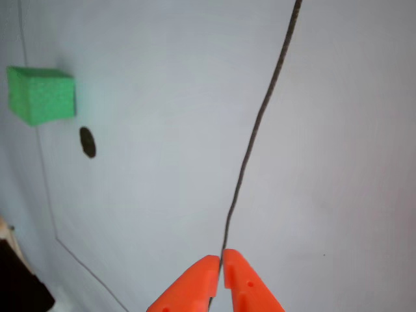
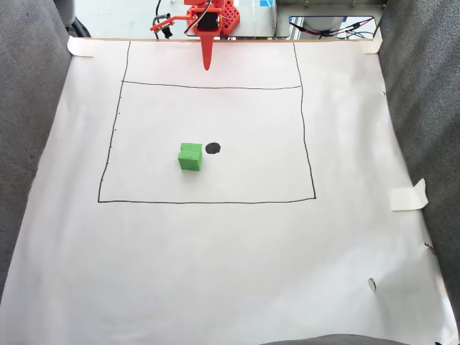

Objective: Grasp the colored block, Place it on the black dot, and then return the arm to the default position.

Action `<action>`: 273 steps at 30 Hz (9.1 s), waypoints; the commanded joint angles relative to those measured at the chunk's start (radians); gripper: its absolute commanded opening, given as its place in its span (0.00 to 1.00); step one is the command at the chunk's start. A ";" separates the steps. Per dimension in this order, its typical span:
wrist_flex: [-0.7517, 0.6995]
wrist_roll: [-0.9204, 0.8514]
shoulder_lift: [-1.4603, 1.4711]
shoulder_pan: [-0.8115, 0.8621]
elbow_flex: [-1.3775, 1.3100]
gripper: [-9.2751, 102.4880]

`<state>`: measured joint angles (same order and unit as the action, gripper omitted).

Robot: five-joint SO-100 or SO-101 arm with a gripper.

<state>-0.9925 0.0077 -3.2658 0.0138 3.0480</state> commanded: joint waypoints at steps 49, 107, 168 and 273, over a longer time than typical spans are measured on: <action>-0.150 0.160 1.181 0.020 -1.152 0.08; -0.413 0.196 2.534 0.044 -2.694 0.08; -0.474 0.155 2.660 0.040 -2.695 0.35; -0.591 0.426 2.657 -0.029 -2.734 0.08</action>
<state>-1.5892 0.4387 -0.5937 -0.0261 0.3467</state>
